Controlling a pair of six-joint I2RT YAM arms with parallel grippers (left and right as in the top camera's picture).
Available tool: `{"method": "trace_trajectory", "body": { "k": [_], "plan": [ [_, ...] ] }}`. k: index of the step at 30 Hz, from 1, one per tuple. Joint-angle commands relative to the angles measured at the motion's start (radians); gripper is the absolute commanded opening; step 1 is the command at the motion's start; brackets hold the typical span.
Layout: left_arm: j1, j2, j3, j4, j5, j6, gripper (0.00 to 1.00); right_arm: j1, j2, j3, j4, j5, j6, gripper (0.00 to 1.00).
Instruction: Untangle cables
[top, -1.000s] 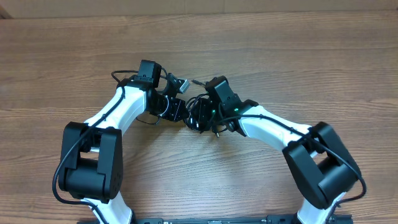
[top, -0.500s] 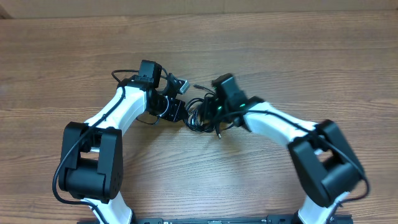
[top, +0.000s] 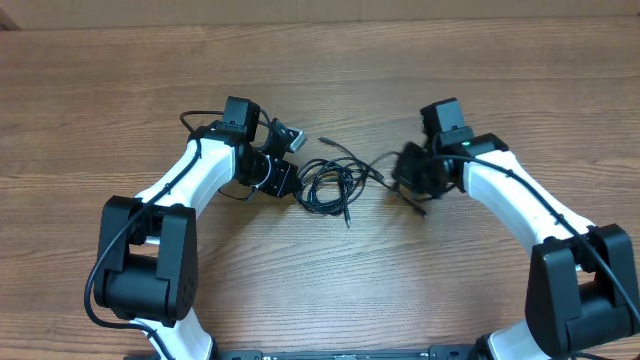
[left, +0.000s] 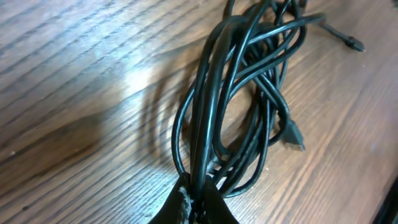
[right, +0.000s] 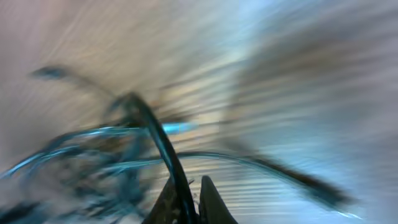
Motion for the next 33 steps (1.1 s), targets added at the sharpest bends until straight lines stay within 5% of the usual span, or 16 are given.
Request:
{"method": "trace_trajectory", "body": {
  "k": [1,6,15,27,33],
  "plan": [
    [-0.008,0.013,0.012,-0.006,0.071,0.076,0.04,-0.021,0.001,0.003,-0.064,0.288,0.000,0.04],
    [0.007,-0.002,0.016,-0.011,0.142,0.086,0.04,-0.020,0.006,-0.015,-0.146,0.340,0.000,0.04],
    [0.104,-0.072,0.016,-0.046,0.520,0.287,0.04,-0.019,0.006,-0.116,-0.184,0.340,-0.004,0.04],
    [0.229,-0.081,0.016,0.017,0.858,0.396,0.04,-0.019,0.006,-0.307,-0.032,0.298,-0.003,0.04],
    [0.276,-0.081,0.015,0.016,0.742,0.295,0.04,-0.019,0.006,-0.313,-0.001,0.229,-0.004,0.04]
  ]
}}
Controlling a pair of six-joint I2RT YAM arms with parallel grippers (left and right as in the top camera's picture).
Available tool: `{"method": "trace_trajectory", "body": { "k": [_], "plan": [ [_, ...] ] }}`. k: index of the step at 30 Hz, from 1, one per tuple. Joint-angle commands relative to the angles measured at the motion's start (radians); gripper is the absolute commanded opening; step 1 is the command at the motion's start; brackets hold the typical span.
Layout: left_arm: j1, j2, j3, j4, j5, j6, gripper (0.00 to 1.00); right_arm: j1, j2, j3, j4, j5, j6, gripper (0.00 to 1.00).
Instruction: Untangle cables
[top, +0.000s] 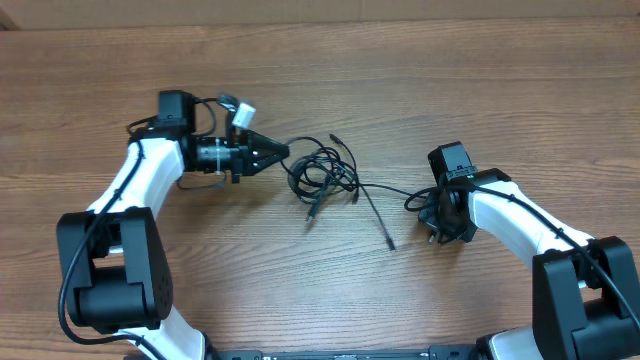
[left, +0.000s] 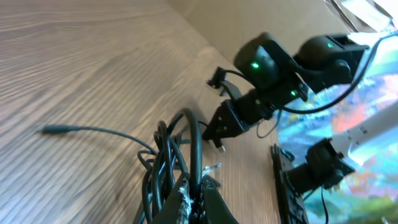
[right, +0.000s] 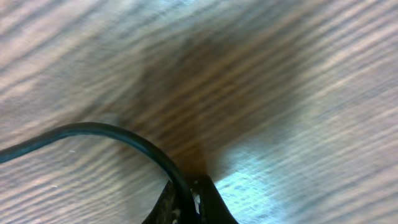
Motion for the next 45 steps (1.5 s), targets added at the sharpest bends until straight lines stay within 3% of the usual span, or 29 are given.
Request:
{"method": "trace_trajectory", "body": {
  "k": [1,7,11,18,21,23,27,34,40,45],
  "plan": [
    [0.006,-0.035,0.015,-0.023,-0.077,-0.061,0.04,-0.008,0.066,-0.058,0.027,-0.057,-0.001,0.04],
    [-0.096,-0.034,0.013,-0.076,-0.407,-0.143,0.04,-0.008,0.066,-0.032,0.065,-0.182,-0.137,0.04],
    [-0.194,-0.029,0.013,-0.049,-0.569,-0.182,0.04,-0.008,0.064,0.063,-0.016,-0.231,-0.204,0.05],
    [-0.278,-0.029,0.013,-0.009,-0.619,-0.179,0.04,-0.008,0.064,0.294,-0.249,-0.243,-0.238,0.22],
    [-0.270,-0.029,0.013,-0.013,-0.620,-0.177,0.04,-0.008,0.064,0.345,-0.272,-0.313,-0.238,0.42],
    [-0.257,-0.029,0.013,-0.013,-0.620,-0.177,0.04,-0.008,0.064,0.357,-0.245,-0.416,-0.237,0.50],
    [-0.237,-0.029,0.013,-0.022,-0.619,-0.178,0.04,-0.004,0.065,0.357,-0.153,-0.591,-0.194,0.49],
    [-0.238,-0.029,0.013,-0.047,-0.663,-0.178,0.04,0.063,0.065,0.356,0.012,-0.597,0.067,0.35],
    [-0.238,-0.029,0.013,-0.047,-0.667,-0.178,0.04,0.131,0.066,0.356,0.172,-0.464,0.234,0.26],
    [-0.238,-0.029,0.013,-0.047,-0.667,-0.178,0.04,0.210,0.094,0.356,0.238,-0.391,0.270,0.25]
  ]
}}
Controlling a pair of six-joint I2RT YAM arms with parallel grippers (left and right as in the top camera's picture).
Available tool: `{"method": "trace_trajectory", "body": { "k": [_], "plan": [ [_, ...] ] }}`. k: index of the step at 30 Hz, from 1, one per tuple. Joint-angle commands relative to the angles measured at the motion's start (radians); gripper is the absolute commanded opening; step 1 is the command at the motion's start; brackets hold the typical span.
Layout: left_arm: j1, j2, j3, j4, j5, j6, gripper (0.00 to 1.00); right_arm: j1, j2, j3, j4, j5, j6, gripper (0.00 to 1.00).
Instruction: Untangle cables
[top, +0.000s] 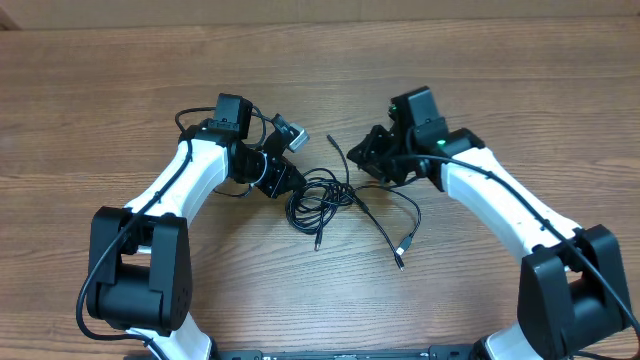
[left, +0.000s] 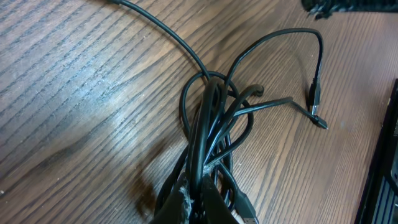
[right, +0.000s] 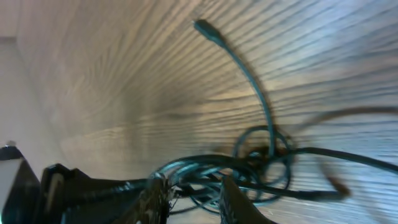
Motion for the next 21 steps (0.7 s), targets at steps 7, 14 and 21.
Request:
{"method": "trace_trajectory", "body": {
  "k": [7,14,21],
  "plan": [
    [0.003,-0.027,0.013,-0.003,-0.013,-0.003,0.04,0.105,0.099,0.015,0.064,0.055,0.102,0.17],
    [0.003,-0.027,0.013,-0.003,-0.013,-0.003,0.04,0.116,0.101,0.015,0.018,-0.005,0.101,0.17],
    [0.003,-0.027,0.013,-0.003,-0.013,-0.003,0.04,0.122,0.116,0.015,0.018,0.059,0.118,0.22]
  ]
}}
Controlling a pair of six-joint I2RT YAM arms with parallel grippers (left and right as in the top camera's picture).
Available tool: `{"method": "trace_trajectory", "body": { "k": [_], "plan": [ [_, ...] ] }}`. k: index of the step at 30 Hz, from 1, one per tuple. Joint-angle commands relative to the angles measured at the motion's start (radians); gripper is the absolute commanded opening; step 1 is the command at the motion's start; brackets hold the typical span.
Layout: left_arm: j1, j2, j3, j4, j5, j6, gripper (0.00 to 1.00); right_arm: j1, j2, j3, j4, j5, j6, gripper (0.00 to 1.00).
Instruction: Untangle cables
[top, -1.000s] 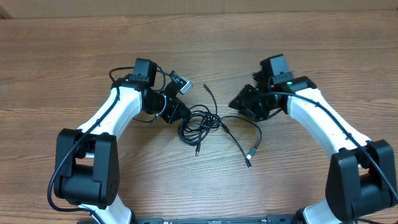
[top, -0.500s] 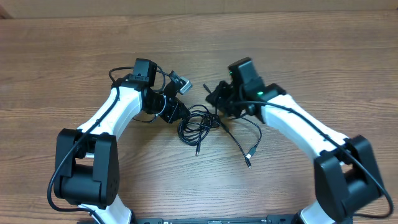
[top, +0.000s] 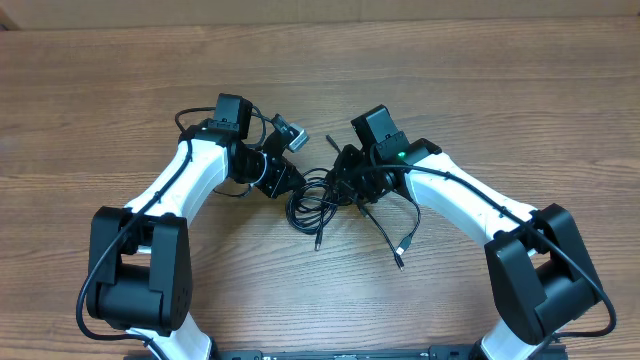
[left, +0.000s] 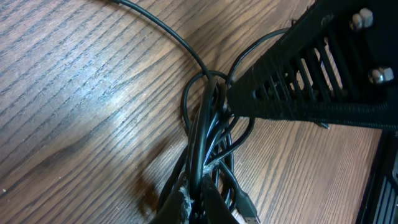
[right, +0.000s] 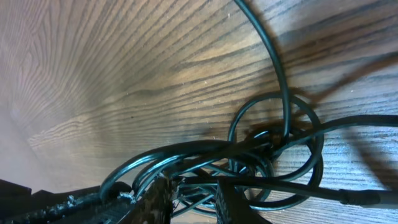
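Note:
A tangle of black cables (top: 320, 197) lies mid-table. My left gripper (top: 291, 186) is shut on its left side, and the left wrist view shows several strands (left: 208, 124) pinched between the fingertips (left: 184, 198). My right gripper (top: 347, 186) stands open, low over the right side of the tangle. In the right wrist view, loops (right: 267, 143) run between and ahead of its spread fingers (right: 160, 198). One strand trails to the lower right and ends in a plug (top: 402, 252). A thin end (top: 331, 142) points toward the far side.
The wooden table (top: 520, 90) stretches around the tangle, with a pale wall along its far edge. A short cable end (top: 318, 242) sticks out toward the near side. Both arms crowd the centre, their grippers only a few centimetres apart.
My right gripper, still open, has moved left and down from above the tangle's far right onto its right side. The left gripper and the cables lie as before.
At first both grippers were shut on cable beside the tangle. Then the arms stood wide apart, with a strand drawn out to the right. Later the left was back at centre with the bundle, and the right was open, the strand lying loose. Now the right is at the tangle.

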Motion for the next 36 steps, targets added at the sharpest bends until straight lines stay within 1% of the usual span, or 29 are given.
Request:
{"method": "trace_trajectory", "body": {
  "k": [1,6,12,14,18,24,30,36],
  "plan": [
    [0.003,-0.027,0.013,-0.003,-0.007,-0.003,0.04,0.013,0.018,0.015,0.017,0.026,0.019,0.22],
    [0.003,-0.027,0.013,-0.003,-0.007,-0.003,0.04,0.029,0.043,0.015,0.060,0.029,0.043,0.22],
    [0.003,-0.027,0.013,-0.003,-0.007,-0.003,0.04,0.042,0.043,0.015,0.057,0.031,0.061,0.22],
    [0.003,-0.027,0.013,-0.003,-0.007,-0.003,0.04,0.048,0.043,0.014,0.049,0.049,0.066,0.22],
    [0.003,-0.027,0.013,-0.003,-0.007,-0.003,0.04,0.064,0.043,0.003,0.051,0.112,0.138,0.23],
    [0.003,-0.027,0.013,-0.003,-0.002,-0.003,0.04,0.075,0.058,-0.005,0.095,0.187,0.169,0.23],
    [0.003,-0.027,0.013,-0.003,-0.001,-0.003,0.04,0.075,0.060,-0.005,0.124,0.205,0.215,0.22],
    [0.003,-0.027,0.013,-0.003,-0.005,-0.003,0.04,0.100,0.102,-0.006,0.126,0.204,0.222,0.22]
  ]
}}
